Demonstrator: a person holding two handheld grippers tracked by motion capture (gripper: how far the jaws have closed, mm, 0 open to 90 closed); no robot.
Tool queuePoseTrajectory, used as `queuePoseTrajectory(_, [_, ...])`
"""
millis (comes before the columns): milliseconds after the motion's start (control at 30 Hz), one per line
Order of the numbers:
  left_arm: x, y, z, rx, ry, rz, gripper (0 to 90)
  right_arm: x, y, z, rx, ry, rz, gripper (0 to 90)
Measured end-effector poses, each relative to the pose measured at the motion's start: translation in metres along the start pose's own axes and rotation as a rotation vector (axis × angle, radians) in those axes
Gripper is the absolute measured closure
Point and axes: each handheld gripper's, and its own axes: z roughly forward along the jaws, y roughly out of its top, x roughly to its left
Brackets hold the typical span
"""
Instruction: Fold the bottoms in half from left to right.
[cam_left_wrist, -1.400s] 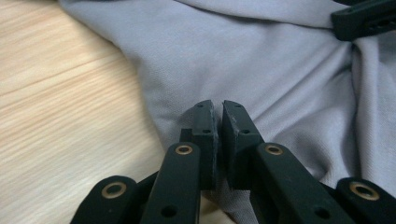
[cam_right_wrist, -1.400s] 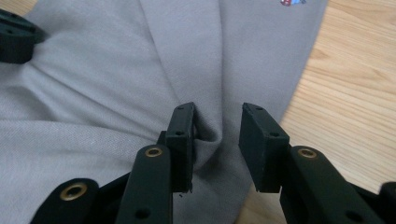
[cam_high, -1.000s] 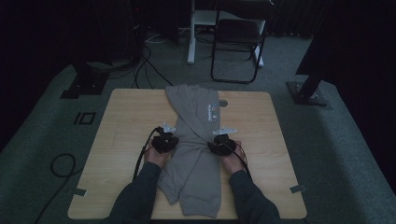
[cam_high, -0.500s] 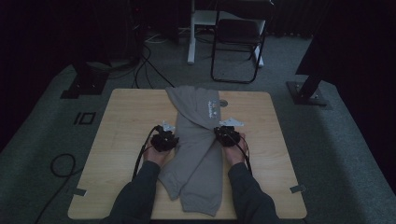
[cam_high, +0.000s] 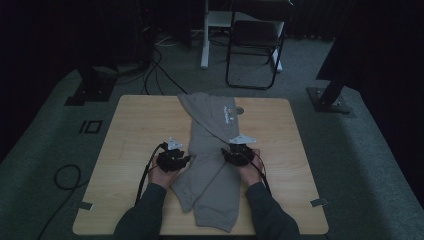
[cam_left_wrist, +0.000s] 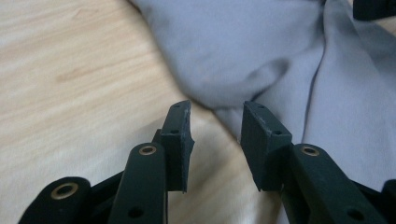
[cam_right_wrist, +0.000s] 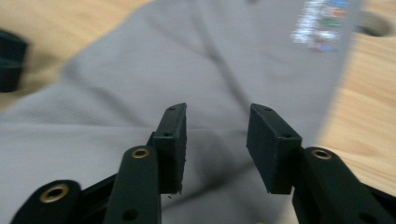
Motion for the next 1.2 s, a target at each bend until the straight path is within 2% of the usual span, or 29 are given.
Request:
queuePoseTrajectory(67, [0.0,-0.008,-0.003,0.003,0.001,-0.002,62.3,0.01,0.001,0.003,0.005,0.038,-0.031,54.7])
queuePoseTrajectory(133, [0.002,-0.009,-0.003,0.014,0.005,0.002,62.1,0.018,0.002,0.007,0.008,0.064,-0.059,53.1])
queuePoseTrajectory(200, [0.004,-0.01,-0.004,0.011,0.006,-0.013,61.7,0.025,0.004,0.011,0.007,0.097,-0.076,50.2])
queuePoseTrajectory(267, [0.005,-0.011,-0.004,0.01,0.003,-0.021,61.7,0.031,0.007,0.014,0.012,0.145,-0.108,48.2])
queuePoseTrajectory(367, [0.004,-0.012,-0.004,0.014,0.003,-0.017,61.6,0.038,0.008,0.022,0.053,0.191,-0.169,45.2])
queuePoseTrajectory(400, [0.004,-0.013,-0.004,0.014,0.002,-0.016,61.6,0.039,0.007,0.024,0.083,0.188,-0.185,47.6])
queuePoseTrajectory(433, [0.004,-0.013,-0.004,0.014,0.002,-0.016,61.6,0.039,0.007,0.024,0.083,0.188,-0.185,47.6])
queuePoseTrajectory(467, [0.003,-0.013,-0.004,0.014,-0.003,-0.017,61.6,0.04,0.006,0.026,0.106,0.18,-0.192,56.2])
queuePoseTrajectory(500, [0.002,-0.013,-0.004,0.013,-0.006,-0.017,61.6,0.039,0.002,0.023,0.115,0.156,-0.191,76.9])
queuePoseTrajectory(567, [0.001,-0.013,-0.004,0.015,-0.01,-0.01,61.7,0.036,0.0,0.015,0.1,0.135,-0.176,88.0])
queuePoseTrajectory(700, [-0.003,-0.013,-0.003,0.023,-0.014,0.005,61.9,0.029,-0.005,-0.005,0.06,0.123,-0.168,89.4])
queuePoseTrajectory(867, [-0.004,-0.012,-0.003,0.016,-0.016,0.0,61.9,0.017,-0.017,-0.028,0.033,0.11,-0.146,89.4])
queuePoseTrajectory(1067, [-0.008,-0.011,-0.004,0.012,-0.021,0.009,61.9,-0.003,-0.035,-0.044,0.06,0.072,-0.108,89.3])
queuePoseTrajectory(1200, [-0.013,-0.009,-0.004,0.009,-0.028,0.02,61.9,-0.008,-0.045,-0.049,0.096,0.051,-0.102,89.2])
